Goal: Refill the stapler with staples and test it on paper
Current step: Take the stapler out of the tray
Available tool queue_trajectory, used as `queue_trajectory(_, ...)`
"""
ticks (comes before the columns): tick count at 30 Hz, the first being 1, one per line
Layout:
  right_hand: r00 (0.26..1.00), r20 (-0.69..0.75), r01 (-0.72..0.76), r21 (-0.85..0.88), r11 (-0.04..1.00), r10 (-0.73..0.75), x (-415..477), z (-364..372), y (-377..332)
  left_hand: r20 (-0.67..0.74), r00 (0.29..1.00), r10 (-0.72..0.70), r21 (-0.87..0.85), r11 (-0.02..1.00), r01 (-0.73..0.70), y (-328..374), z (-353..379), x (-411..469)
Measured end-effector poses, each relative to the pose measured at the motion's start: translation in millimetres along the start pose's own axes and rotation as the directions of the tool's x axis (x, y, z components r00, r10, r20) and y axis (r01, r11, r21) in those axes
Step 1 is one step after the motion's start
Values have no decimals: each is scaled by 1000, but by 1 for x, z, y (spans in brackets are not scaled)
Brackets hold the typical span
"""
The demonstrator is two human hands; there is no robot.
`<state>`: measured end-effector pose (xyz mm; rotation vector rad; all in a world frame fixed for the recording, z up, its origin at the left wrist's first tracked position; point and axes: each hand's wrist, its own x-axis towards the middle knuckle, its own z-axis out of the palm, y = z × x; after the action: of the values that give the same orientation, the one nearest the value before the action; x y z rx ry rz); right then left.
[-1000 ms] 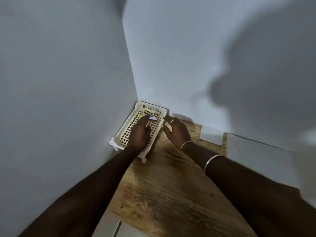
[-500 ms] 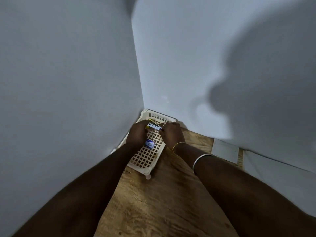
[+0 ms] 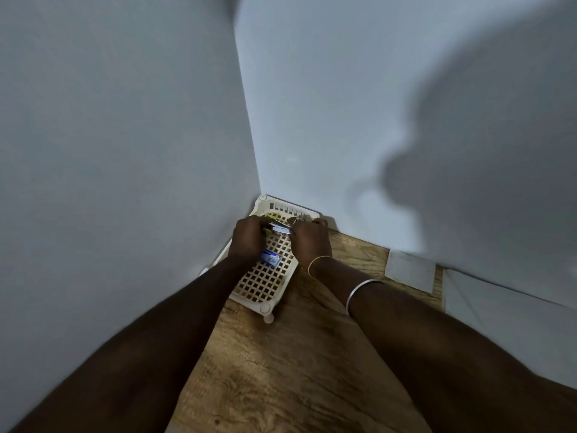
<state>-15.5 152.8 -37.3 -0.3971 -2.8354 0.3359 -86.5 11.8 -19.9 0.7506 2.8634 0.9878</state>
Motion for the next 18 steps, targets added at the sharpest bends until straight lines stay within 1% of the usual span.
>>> queue_trajectory(3, 994, -104, 23, 60, 998, -17, -11, -14, 3, -27, 999, 34, 11, 999, -33, 8, -10, -6)
queue_trajectory(6, 978, -207, 53, 205, 977, -10, -29, -37, 5, -74, 993, 93, -32, 995, -96, 22, -23, -21)
queue_trajectory(8, 976, -217, 79, 320, 944, -8, -46, -53, 7, -107, 989, 103, -92, 989, -113, 35, -31, -38)
queue_trajectory(10, 976, -216, 78, 403, 912, 12, -68, -68, 11, -122, 988, 93, -190, 975, -116, 49, -38, -60)
queue_trajectory(12, 974, -223, 56, 412, 910, 40, -93, -80, 16, -119, 988, 103, -279, 951, -133, 61, -40, -84)
queue_trajectory(14, 975, -218, 46, 398, 916, 46, -122, -91, 22, -125, 985, 118, -294, 944, -151, 72, -39, -112)
queue_trajectory(18, 980, -185, 17, 426, 904, 69, -183, -108, 37, -136, 984, 114, -326, 933, -153, 88, -23, -164)
